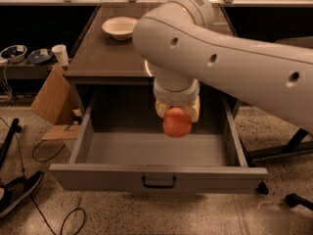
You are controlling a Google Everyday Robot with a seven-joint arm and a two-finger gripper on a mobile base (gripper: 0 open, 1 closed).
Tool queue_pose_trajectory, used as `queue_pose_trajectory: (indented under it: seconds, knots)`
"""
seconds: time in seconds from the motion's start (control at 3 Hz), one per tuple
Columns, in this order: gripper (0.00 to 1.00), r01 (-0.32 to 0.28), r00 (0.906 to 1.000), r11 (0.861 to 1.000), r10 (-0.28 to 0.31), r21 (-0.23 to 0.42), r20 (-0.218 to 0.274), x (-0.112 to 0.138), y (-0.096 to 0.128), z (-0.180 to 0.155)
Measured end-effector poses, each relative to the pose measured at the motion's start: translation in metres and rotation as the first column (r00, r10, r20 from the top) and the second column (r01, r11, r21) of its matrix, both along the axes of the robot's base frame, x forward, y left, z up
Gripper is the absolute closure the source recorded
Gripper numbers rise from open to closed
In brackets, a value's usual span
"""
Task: Pick apple from top drawer and place on counter
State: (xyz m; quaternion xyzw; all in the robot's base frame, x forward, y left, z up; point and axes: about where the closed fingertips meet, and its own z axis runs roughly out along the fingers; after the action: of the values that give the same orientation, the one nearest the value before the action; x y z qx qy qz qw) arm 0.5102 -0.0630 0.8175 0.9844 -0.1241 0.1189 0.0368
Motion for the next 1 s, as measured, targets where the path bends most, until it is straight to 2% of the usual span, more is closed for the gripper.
queue_pose_trajectory:
  seconds: [0.33, 0.67, 1.0]
  knots:
    - [1.00, 0.060, 0.9921, 0.997, -0.065, 0.046, 0.107, 0.026, 0.032, 0.040]
    - [1.00, 0.102, 0.9828, 0.991, -0.114, 0.086, 0.145, 0.046, 0.042, 0.053]
    - [1.00, 0.145, 0.9695, 0.978, -0.171, 0.147, 0.176, 0.073, 0.042, 0.064]
